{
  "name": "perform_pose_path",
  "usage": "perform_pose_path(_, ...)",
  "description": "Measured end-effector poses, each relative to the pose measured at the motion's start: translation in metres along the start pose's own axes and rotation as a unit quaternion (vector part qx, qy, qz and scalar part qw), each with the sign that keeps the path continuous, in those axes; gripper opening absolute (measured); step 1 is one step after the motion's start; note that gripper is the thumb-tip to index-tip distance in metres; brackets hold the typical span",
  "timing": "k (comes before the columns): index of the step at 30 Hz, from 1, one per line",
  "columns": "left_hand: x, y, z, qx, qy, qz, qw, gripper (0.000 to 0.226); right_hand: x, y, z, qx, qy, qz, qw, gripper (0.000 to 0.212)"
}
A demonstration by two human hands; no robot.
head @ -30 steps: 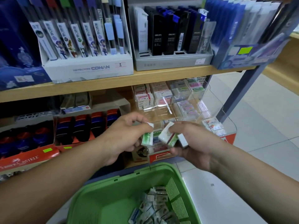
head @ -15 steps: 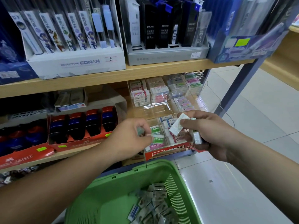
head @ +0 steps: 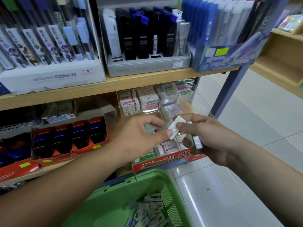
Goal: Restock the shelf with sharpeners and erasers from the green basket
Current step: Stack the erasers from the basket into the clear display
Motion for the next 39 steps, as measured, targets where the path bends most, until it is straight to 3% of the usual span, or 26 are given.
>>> perform_pose_path(4, 0.021, -0.011, -0.011, -0.041, 0.082, 0.014, 0.996, 0.011, -0.013, 0.003, 0.005, -0.017, -0.046, -0.005, 0.999, 0.016)
perform_pose_path(7, 0.022, -0.024, -0.013, -0.06, 0.025, 0.009, 0.998, 0.016, -0.045, 0.0, 0.006, -0.056, -0.025, -0.111, 0.992, 0.011)
perform_pose_path(9, 0.023, -0.031, -0.017, -0.067, -0.006, 0.014, 0.998, 0.014, -0.061, -0.001, 0.003, -0.063, 0.003, -0.138, 0.988, 0.01)
perform_pose_path(13, 0.039, -0.037, -0.028, -0.097, 0.042, 0.053, 0.993, 0.015, -0.052, 0.003, -0.008, -0.038, -0.015, -0.03, 0.999, 0.013)
perform_pose_path(16, 0.052, -0.038, -0.033, -0.104, 0.047, 0.075, 0.991, 0.015, -0.052, 0.0, -0.013, -0.042, -0.02, -0.013, 0.999, 0.017)
perform_pose_path(20, 0.046, -0.042, -0.048, -0.033, -0.076, 0.016, 0.996, 0.011, -0.059, 0.001, -0.012, -0.058, 0.031, -0.004, 0.998, 0.02)
perform_pose_path(24, 0.048, -0.039, -0.061, 0.057, -0.18, 0.073, 0.979, 0.043, -0.06, 0.001, -0.015, -0.067, 0.089, 0.038, 0.993, 0.019)
perform_pose_path(27, 0.05, -0.037, -0.066, 0.089, -0.246, 0.109, 0.959, 0.047, -0.063, 0.001, -0.014, -0.062, 0.1, 0.042, 0.992, 0.018)
perform_pose_path(32, 0.042, -0.04, -0.075, 0.091, -0.273, 0.11, 0.951, 0.032, -0.068, 0.002, -0.013, -0.042, 0.087, 0.023, 0.995, 0.02)
perform_pose_path(39, 0.042, -0.038, -0.074, 0.08, -0.212, 0.067, 0.972, 0.03, -0.072, 0.006, -0.012, -0.013, -0.027, -0.002, 1.0, 0.023)
Point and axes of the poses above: each hand's wrist, its own y-axis away from the middle knuckle, its own x-axis out of the palm, z = x × y, the point moved 6 cm from there along -y, towards the middle knuckle, and after that the axes turned 12 degrees about -x, right-handed, at the moved point
